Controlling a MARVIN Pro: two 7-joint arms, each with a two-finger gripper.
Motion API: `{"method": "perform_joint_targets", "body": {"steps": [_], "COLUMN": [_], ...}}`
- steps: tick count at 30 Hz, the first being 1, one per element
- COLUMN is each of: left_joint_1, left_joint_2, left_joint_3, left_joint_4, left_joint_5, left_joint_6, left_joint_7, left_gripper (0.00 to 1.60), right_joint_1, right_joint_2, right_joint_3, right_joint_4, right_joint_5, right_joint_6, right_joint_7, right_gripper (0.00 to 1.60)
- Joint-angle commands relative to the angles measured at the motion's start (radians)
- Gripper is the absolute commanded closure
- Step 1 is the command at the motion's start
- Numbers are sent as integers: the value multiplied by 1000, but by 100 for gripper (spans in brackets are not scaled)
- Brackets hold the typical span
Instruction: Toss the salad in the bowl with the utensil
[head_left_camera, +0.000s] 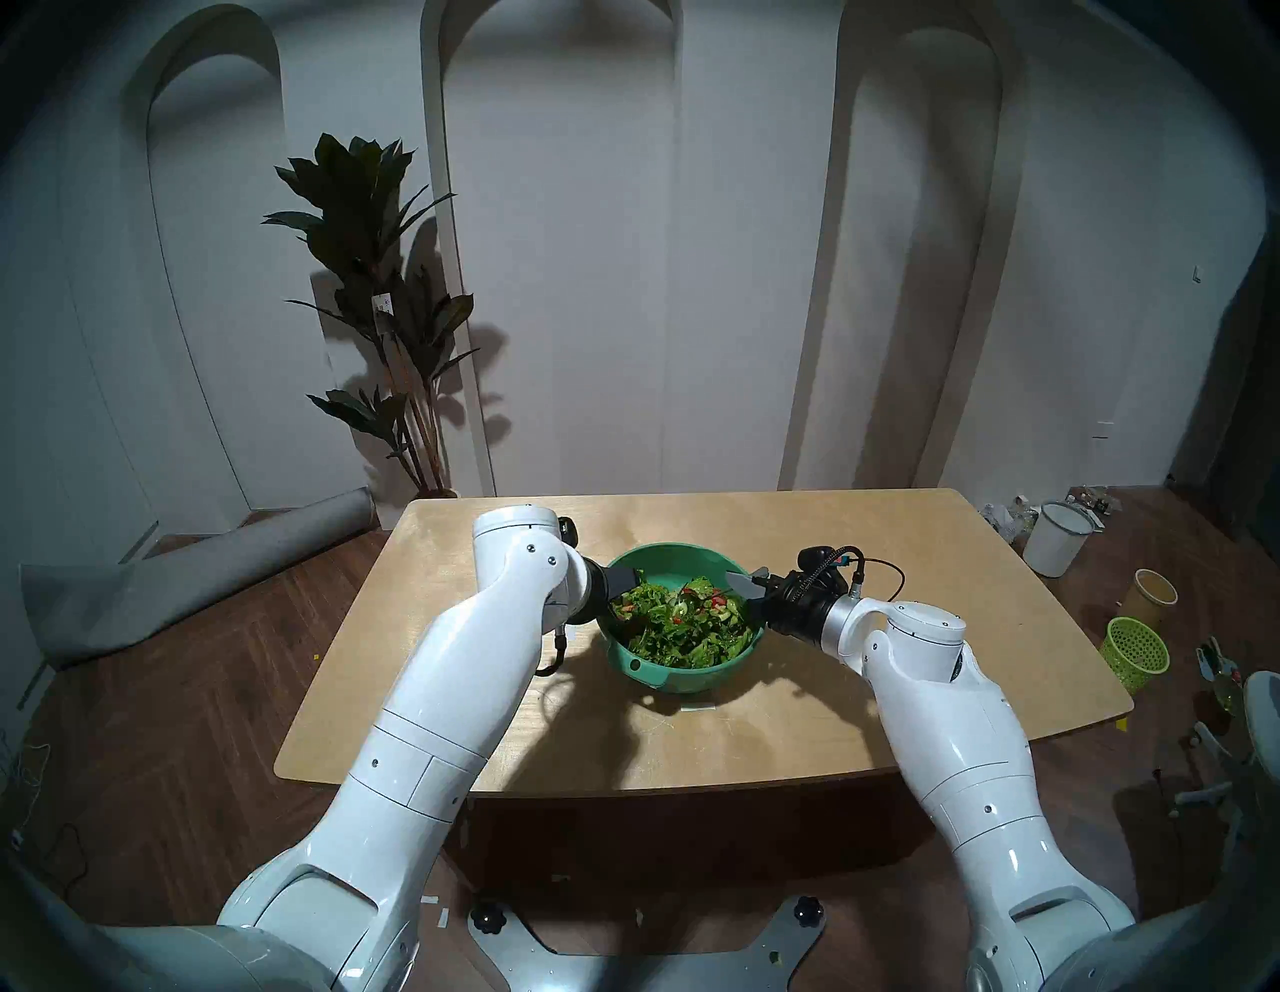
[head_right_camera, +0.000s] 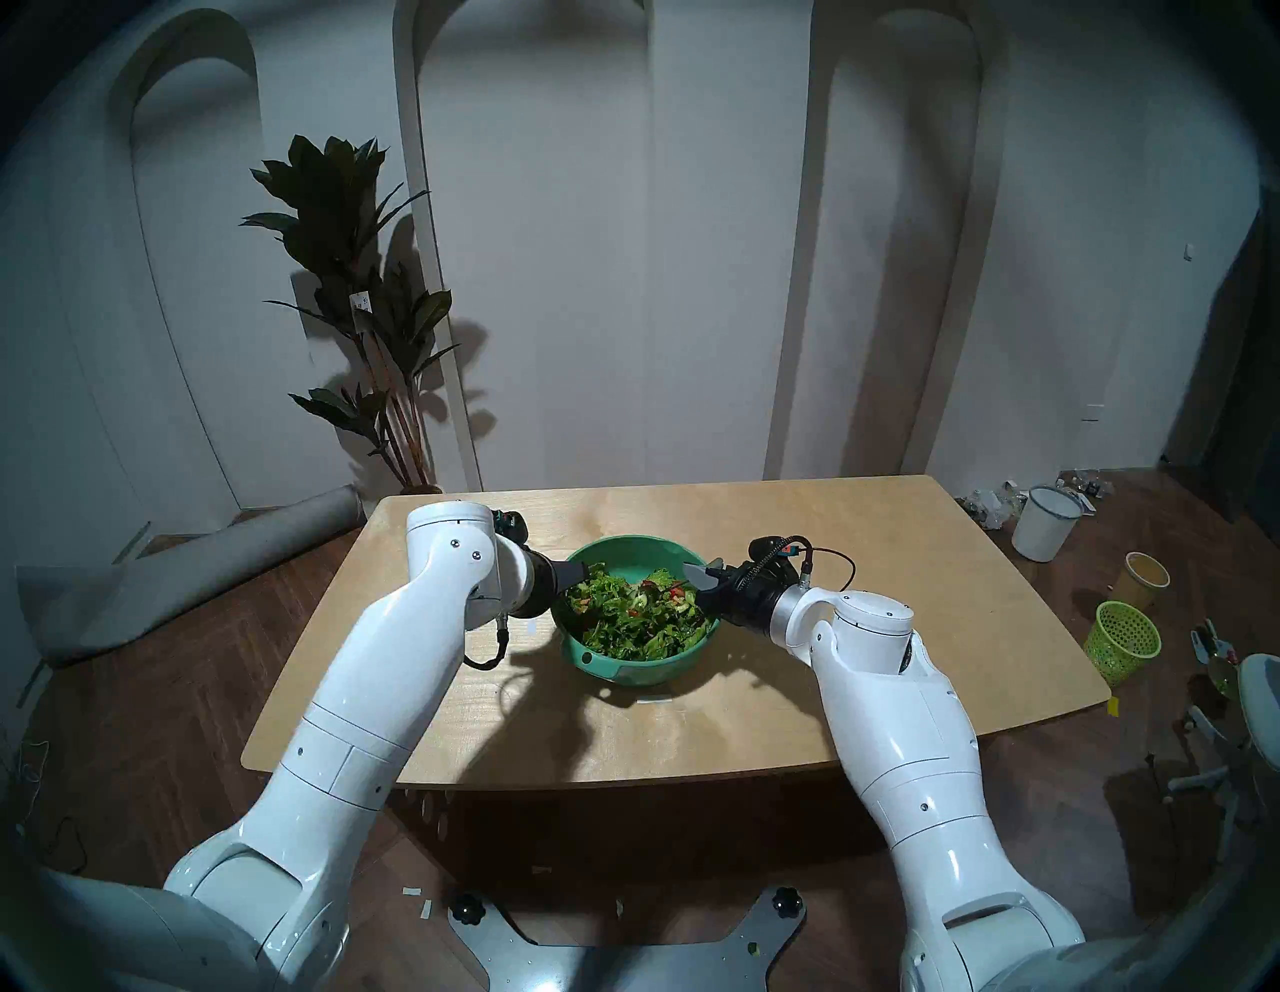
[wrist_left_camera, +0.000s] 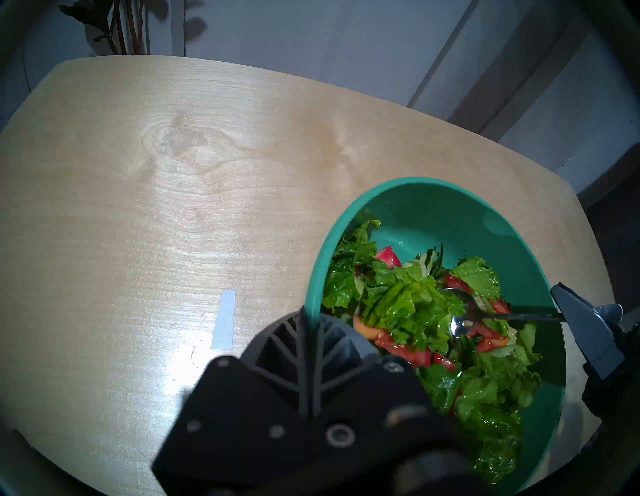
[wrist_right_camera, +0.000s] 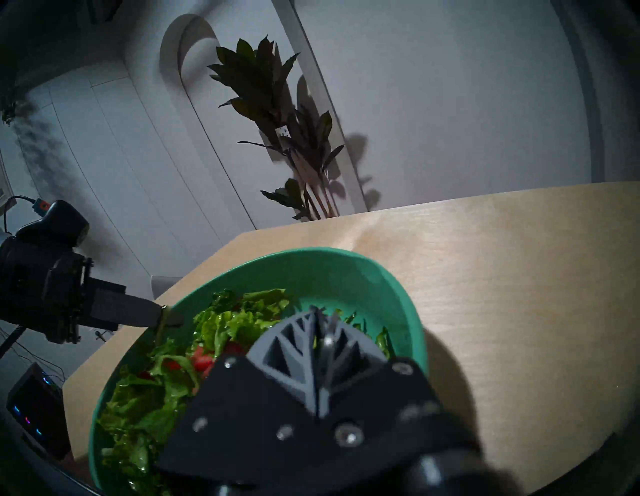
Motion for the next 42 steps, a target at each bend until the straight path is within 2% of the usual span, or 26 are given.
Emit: {"method": "perform_joint_targets", "body": {"steps": [1,4,12,16,23,26,32,42], "left_joint_1": [-32,-31,-29,-30,-31,-29,-28,-26], "left_joint_2": [-2,0,2,-4,-7,-4,0,0], "left_joint_3": [-3,-4,-4,-5,-5,-6,-6,-6], "left_joint_4": [-26,-24,-21,-24,-26,-24,-21,-18], "left_joint_5": [4,10,21,18,10,20,28,37], "left_joint_6": [-2,-2,-2,-2,-2,-2,-2,-2], "left_joint_7": [98,81,56,86,104,81,53,38], "left_gripper": [160,160,160,160,160,160,160,160], "right_joint_1": [80,91,120,81,5,-28,-57,-180], "right_joint_2": [-68,-64,-43,-54,-47,-2,49,148], "right_joint_3": [-24,-31,9,-5,-3,1,23,32], "right_joint_4": [34,8,-103,-155,-235,-288,-349,-474], "right_joint_5": [7,-10,12,27,24,11,4,-27], "right_joint_6": [-52,-113,-168,-162,-134,-156,-182,-198], "right_joint_7": [-9,-10,2,35,25,62,100,214], "right_gripper": [160,160,160,160,160,160,160,160]}}
